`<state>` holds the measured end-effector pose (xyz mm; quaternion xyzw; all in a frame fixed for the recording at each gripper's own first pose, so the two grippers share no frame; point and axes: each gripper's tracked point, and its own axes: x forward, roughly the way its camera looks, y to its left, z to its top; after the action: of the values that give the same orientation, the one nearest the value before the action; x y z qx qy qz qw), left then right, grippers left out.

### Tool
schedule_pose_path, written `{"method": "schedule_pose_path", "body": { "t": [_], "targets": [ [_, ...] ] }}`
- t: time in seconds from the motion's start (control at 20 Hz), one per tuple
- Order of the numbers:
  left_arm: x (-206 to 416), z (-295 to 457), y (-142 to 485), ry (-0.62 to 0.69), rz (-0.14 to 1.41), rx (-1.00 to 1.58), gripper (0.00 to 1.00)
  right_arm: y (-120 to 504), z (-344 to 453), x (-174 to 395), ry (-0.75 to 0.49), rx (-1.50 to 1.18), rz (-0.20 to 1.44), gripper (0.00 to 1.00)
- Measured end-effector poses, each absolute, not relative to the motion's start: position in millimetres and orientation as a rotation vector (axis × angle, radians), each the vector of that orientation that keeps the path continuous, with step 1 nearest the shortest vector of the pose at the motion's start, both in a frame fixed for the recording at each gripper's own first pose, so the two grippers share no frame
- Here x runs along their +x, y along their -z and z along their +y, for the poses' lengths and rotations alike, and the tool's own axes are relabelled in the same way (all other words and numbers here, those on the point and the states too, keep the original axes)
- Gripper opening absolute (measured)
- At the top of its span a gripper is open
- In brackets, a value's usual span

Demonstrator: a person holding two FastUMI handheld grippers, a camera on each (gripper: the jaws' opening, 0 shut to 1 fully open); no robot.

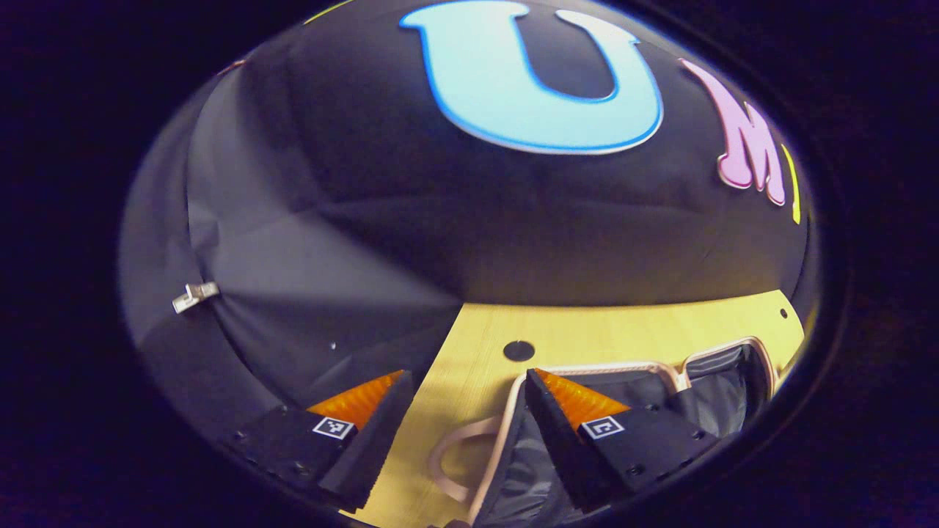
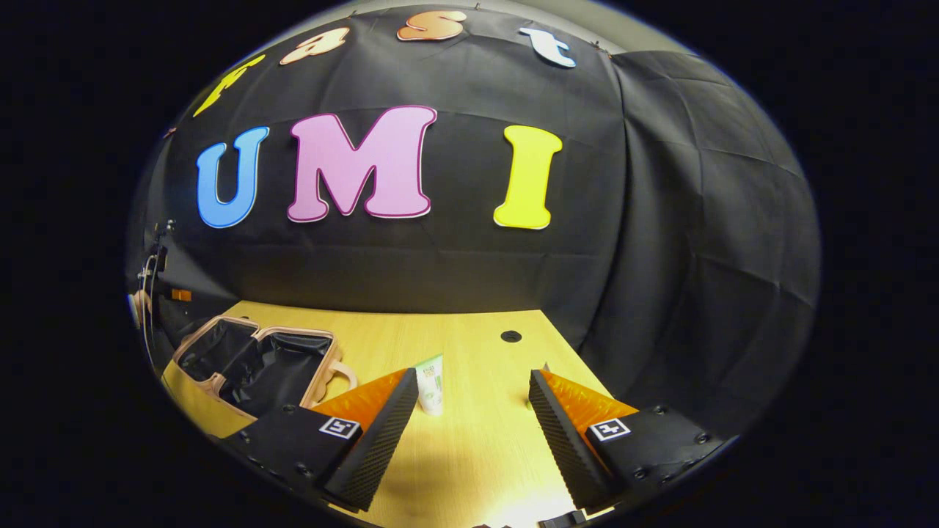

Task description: First open the suitcase, pack the skin care products into it, and then close the suitcase.

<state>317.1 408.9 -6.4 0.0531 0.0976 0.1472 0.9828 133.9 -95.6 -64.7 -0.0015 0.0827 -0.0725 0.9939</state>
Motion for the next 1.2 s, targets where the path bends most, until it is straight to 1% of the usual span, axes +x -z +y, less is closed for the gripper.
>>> {"method": "schedule_pose_path", "body": {
  "t": [0.1,0.2,0.45,0.6,0.75,0.9,1.2],
  "targets": [
    [295,354,-36,-0.247,0.097,0.163,0.96,57,-100,128,0.153,-0.008,0.147,0.97],
    [274,281,-62,-0.160,0.026,0.154,0.96,49,-105,123,0.158,-0.016,0.131,0.97],
    [232,115,-50,-0.019,-0.027,0.074,0.98,43,-116,117,0.154,-0.004,0.123,0.97],
    [213,36,-20,0.042,0.036,0.024,0.98,45,-121,118,0.130,0.013,0.132,0.97],
    [212,-30,8,0.099,0.066,0.021,0.98,52,-126,124,0.097,0.042,0.141,0.96],
    [224,-101,47,0.195,0.114,-0.016,0.99,72,-141,136,0.092,0.030,0.175,0.96],
    [266,-200,117,0.374,0.203,-0.007,0.99,113,-180,171,0.114,0.046,0.229,0.97]
  ]
}}
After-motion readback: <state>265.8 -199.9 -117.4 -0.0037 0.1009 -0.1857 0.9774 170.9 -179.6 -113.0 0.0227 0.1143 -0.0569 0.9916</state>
